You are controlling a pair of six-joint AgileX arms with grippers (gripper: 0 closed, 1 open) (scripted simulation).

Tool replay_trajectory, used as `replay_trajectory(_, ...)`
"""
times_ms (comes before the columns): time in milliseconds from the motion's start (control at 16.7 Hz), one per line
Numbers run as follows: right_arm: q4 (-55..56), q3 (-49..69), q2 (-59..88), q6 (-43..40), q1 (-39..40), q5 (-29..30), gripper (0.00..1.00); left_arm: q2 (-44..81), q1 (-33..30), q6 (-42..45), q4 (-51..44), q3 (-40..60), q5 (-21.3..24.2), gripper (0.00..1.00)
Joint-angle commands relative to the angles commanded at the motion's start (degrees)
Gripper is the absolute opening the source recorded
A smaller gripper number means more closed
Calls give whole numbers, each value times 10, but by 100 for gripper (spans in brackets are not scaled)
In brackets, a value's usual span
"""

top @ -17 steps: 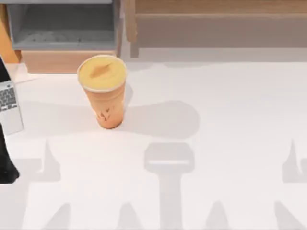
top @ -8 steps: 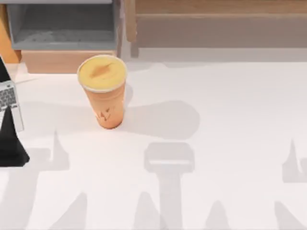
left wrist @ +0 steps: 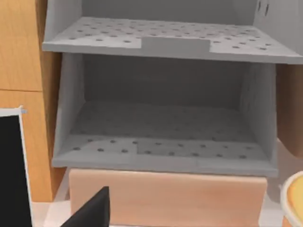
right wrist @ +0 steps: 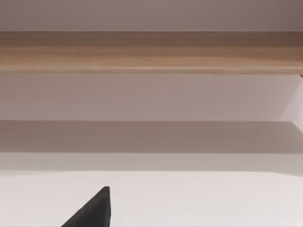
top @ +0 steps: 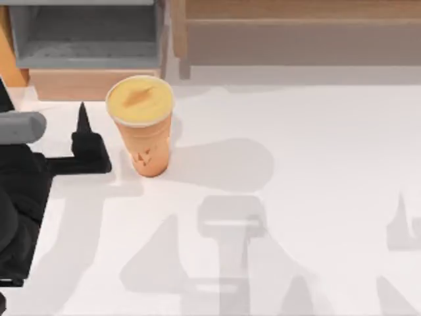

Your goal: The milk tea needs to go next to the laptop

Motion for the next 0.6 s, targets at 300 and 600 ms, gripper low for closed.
replay_trajectory(300, 0, 0, 0, 0, 0, 0, 100, 284, -110, -16, 211, 51, -101, 100)
replay_trajectory(600, 0, 0, 0, 0, 0, 0, 100, 457, -183, -21, 335, 71, -168, 100)
